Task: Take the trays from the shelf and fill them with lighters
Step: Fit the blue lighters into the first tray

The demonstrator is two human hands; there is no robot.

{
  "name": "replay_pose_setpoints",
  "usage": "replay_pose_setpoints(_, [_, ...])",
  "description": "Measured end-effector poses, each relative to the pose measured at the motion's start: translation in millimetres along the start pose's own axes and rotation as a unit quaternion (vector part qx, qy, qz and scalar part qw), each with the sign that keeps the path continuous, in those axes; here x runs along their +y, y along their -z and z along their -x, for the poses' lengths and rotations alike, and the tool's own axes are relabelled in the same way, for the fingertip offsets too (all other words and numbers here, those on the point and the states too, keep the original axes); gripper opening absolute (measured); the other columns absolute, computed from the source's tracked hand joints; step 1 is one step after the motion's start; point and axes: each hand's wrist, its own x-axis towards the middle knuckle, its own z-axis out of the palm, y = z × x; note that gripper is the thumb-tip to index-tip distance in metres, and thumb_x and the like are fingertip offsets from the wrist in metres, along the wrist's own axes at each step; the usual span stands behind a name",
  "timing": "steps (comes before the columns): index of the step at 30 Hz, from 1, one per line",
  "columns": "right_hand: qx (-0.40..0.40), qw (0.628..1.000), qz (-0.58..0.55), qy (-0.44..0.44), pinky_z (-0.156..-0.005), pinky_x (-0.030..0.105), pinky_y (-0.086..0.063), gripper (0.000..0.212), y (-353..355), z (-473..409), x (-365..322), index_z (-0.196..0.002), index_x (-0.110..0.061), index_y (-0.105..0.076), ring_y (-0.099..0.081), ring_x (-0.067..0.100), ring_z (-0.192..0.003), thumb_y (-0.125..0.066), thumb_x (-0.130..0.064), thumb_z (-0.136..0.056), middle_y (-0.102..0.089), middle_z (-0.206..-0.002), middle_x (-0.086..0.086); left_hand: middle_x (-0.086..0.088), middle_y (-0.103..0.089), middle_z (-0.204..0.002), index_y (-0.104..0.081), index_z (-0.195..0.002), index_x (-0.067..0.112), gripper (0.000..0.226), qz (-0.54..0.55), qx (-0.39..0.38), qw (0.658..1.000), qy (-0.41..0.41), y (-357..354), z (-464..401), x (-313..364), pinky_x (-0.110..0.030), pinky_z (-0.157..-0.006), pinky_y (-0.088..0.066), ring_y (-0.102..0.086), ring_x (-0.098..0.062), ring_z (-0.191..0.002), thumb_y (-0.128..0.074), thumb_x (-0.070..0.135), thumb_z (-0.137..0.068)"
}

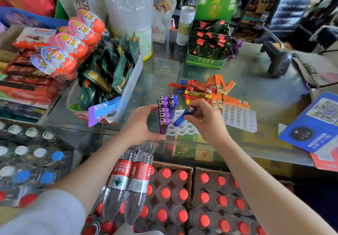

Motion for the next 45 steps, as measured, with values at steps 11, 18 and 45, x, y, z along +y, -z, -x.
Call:
replay_pose_setpoints(11, [-0.042, 0.983, 0.128, 0.122, -0.068, 0.021, -0.039, 0.023, -8, -6, -18, -0.107, -0.002, -0.063, -0.051, 0.014, -0.074, -0.061, -0.002, -0.084, -0.066, -0.092, 0.012, 0.01, -0.058, -0.119, -0.049, -0.121, 0.028, 0.089, -0.015, -0.015, 1.0, -0.005, -1, -4, -4, -0.043, -0.095, -0.043, -0.051, -0.013, -0.112, -0.077, 0.06, -0.042])
replay_pose_setpoints(18, [-0.041, 0.993, 0.092, 0.065, -0.071, 0.026, -0.049, 0.024, -13, -7, -23, -0.107, -0.004, -0.057, -0.056, 0.019, -0.077, -0.062, -0.005, -0.084, -0.062, -0.092, 0.007, 0.006, -0.054, -0.124, -0.046, -0.125, 0.024, 0.092, -0.025, -0.007, 1.0, -0.017, -1, -1, -4, -0.03, -0.092, -0.035, -0.045, -0.014, -0.115, -0.08, 0.053, -0.045])
replay_pose_setpoints(45, [-0.049, 0.963, 0.259, -0.061, -0.092, 0.043, -0.042, 0.03, -3, -146, 40, -0.103, -0.017, -0.067, -0.048, 0.033, -0.111, -0.04, -0.015, -0.09, -0.066, -0.113, 0.01, 0.015, -0.043, -0.119, -0.035, -0.132, 0.03, 0.088, -0.018, -0.069, 0.996, -0.047, 12, -27, -15, -0.022, -0.094, -0.027, -0.035, -0.004, -0.117, -0.068, 0.057, -0.055])
